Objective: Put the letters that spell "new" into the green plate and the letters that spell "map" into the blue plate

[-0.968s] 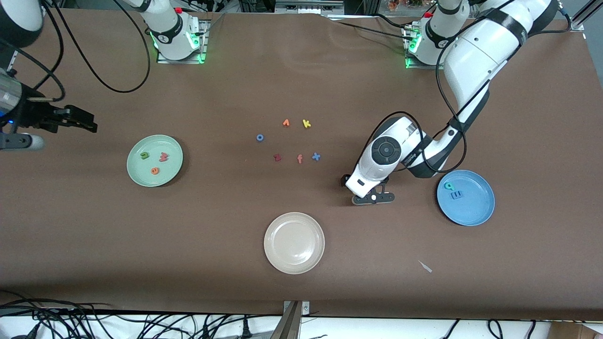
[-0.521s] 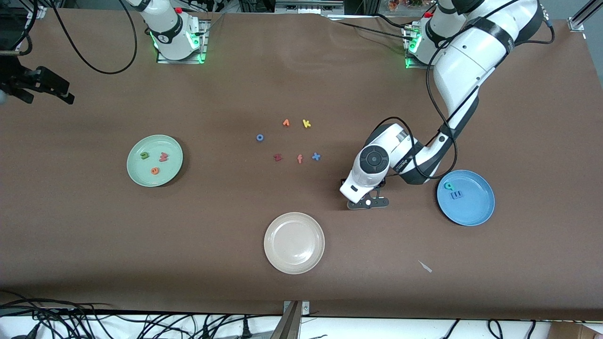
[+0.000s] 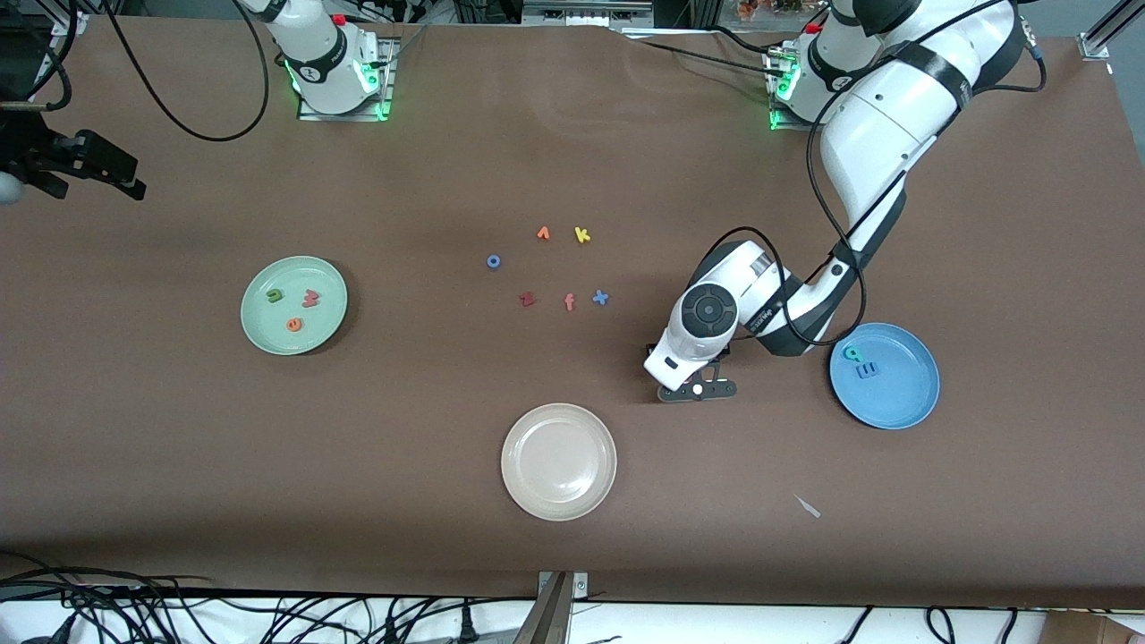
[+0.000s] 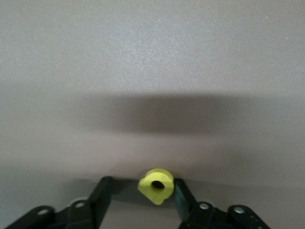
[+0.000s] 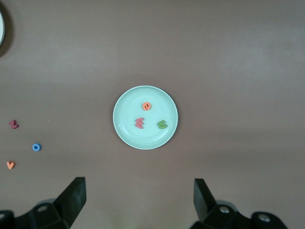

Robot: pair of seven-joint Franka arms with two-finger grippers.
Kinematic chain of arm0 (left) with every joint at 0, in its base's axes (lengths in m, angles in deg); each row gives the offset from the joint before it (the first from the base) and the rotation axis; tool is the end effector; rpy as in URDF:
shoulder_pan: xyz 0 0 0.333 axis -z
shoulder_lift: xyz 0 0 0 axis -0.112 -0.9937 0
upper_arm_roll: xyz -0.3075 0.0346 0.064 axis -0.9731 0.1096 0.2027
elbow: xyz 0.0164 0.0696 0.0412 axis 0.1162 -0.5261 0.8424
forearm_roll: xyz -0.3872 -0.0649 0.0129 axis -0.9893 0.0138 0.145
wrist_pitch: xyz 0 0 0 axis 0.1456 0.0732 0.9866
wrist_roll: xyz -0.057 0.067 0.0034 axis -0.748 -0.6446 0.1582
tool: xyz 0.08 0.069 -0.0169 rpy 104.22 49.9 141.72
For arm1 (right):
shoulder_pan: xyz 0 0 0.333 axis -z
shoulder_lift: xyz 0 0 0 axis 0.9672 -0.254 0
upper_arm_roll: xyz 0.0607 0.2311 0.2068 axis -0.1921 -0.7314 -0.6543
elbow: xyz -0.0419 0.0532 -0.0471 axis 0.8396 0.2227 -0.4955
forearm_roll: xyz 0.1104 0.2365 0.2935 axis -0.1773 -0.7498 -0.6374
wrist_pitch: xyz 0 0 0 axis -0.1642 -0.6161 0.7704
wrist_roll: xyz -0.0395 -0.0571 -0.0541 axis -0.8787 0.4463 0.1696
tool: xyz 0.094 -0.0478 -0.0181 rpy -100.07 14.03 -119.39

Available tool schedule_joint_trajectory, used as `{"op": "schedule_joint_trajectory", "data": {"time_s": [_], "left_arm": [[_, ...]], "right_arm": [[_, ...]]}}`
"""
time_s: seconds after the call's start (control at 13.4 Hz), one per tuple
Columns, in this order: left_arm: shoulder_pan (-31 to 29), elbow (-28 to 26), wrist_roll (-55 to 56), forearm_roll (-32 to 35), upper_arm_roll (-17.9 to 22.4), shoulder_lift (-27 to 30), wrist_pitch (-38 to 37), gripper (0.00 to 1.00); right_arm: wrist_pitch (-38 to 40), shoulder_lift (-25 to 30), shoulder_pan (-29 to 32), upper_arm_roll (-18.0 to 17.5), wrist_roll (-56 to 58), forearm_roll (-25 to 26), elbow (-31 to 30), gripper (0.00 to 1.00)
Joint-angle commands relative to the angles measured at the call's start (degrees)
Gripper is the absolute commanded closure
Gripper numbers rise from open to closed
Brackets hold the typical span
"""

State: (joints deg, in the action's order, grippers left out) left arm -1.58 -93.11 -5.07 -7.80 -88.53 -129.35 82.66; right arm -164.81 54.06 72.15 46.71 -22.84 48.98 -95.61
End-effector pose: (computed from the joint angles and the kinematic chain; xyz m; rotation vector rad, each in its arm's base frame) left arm 0.6132 -0.3269 0.1689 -3.0728 -0.1247 0.1369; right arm 0.5279 -0.0266 0.6132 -3.1327 0.0304 0.0238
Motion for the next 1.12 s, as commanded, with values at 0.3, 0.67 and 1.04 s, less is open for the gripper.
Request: {"op": "schedule_joint_trajectory", "data": {"time_s": [0.3, 0.67, 1.04], "left_arm": [[-0.1, 1.9, -4.82, -2.22, 0.44, -1.6, -1.28, 0.71], [-0.71, 1.9, -7.54, -2.22, 0.36, -1.08, -1.37, 0.87], [-9.04, 1.9, -20.51, -5.56, -3.58, 4.19, -11.19, 0.88]], "right_arm": [[0.96, -1.94, 2.79, -3.66, 0.26, 0.66, 2.61, 0.0], [1.49, -2.91, 2.44, -3.75, 0.0, 0.58, 3.22, 0.0], [1.75, -3.35, 2.26, -4.02, 0.34, 0.58, 4.02, 0.0]]}}
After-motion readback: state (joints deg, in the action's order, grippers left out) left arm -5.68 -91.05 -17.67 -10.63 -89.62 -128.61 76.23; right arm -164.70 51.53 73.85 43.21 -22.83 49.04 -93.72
